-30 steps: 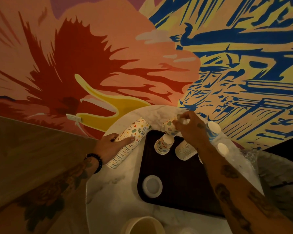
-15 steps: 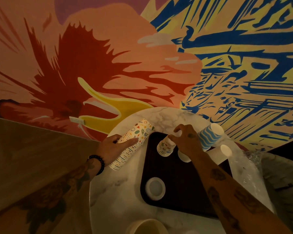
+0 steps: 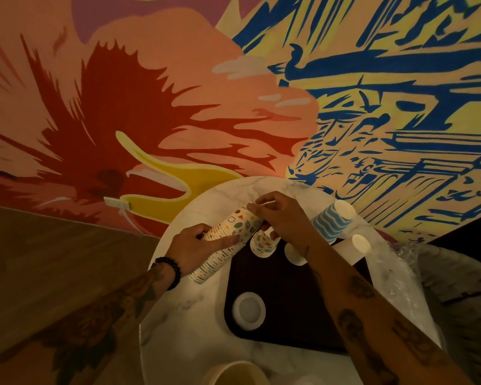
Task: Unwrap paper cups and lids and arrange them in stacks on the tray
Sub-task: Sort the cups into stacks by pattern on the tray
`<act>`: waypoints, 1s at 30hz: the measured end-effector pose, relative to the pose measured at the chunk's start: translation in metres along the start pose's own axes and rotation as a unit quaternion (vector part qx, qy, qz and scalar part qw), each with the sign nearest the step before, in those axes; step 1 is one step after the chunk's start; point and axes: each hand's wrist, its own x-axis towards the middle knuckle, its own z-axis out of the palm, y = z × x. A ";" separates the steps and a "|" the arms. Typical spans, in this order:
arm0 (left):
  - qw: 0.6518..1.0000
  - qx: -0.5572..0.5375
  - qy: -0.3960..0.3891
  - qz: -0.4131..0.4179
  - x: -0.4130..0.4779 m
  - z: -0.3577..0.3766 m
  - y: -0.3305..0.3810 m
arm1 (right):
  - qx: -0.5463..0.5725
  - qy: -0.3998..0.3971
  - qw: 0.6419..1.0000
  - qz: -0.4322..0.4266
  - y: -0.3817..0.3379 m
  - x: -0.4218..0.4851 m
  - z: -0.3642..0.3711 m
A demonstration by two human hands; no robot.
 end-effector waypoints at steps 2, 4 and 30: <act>1.000 -0.002 -0.004 0.002 0.000 0.001 -0.001 | 0.006 -0.007 1.000 0.005 0.004 -0.001 -0.001; 1.000 0.001 -0.007 0.002 0.000 0.002 -0.002 | 0.007 -0.011 1.000 -0.001 0.006 -0.002 -0.002; 0.998 -0.026 0.044 -0.041 0.005 -0.011 -0.019 | -0.252 0.111 0.961 -0.020 0.062 0.009 -0.012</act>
